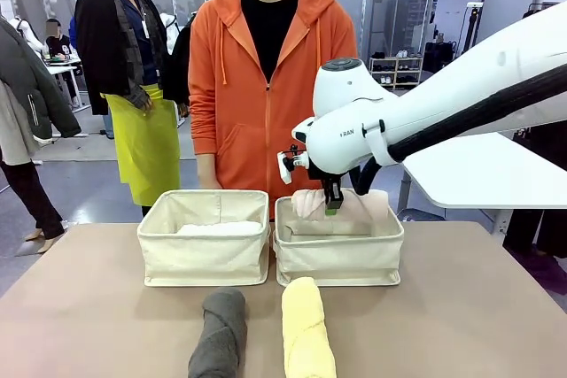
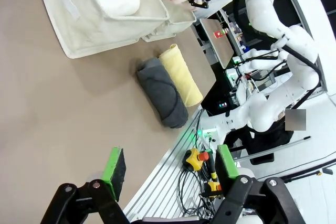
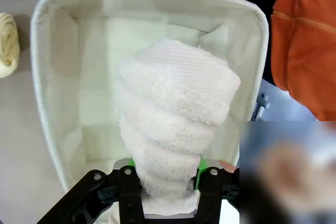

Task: Divide the towels into two baskets.
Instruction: Pick up one hotel-folded towel from the bottom of the table and place it in the Fabric basket indicated by the person.

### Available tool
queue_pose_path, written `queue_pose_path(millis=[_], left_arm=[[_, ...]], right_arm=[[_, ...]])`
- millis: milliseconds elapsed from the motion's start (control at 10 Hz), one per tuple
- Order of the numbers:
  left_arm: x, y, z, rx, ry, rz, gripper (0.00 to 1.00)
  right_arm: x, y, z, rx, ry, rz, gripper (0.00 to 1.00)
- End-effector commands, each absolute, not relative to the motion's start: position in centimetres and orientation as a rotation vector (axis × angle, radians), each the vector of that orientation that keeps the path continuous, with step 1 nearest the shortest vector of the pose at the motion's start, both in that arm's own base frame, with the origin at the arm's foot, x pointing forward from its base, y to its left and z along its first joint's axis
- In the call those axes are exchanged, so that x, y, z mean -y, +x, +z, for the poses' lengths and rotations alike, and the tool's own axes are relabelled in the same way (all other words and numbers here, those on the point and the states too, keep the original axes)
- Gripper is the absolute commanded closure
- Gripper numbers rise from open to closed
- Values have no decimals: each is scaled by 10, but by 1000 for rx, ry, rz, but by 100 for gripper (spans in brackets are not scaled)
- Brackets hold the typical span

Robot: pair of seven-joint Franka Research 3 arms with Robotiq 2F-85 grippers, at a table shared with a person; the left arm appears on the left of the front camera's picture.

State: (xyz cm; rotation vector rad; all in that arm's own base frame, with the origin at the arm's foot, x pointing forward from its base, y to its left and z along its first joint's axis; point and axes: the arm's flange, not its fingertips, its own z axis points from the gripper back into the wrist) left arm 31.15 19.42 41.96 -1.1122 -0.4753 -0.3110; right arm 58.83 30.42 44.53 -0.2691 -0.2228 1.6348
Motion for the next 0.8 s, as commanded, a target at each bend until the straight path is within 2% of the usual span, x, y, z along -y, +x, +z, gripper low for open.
queue_pose_path(millis=[0, 400, 500, 600, 700], left_arm=[[-196, 310, 423, 480, -1120, -317, 13], [-196, 310, 423, 480, -1120, -317, 13], [-196, 310, 423, 480, -1120, -317, 13], [-196, 310, 423, 480, -1120, -317, 13], [-196, 310, 423, 480, -1120, -317, 13]], right_arm=[[-313, 618, 445, 179, -234, 1705, 63], [-318, 654, 412, 132, -171, 1714, 63], [-318, 657, 409, 123, -169, 1717, 53], [-317, 660, 408, 123, -169, 1710, 30], [-317, 659, 409, 122, -168, 1713, 15]])
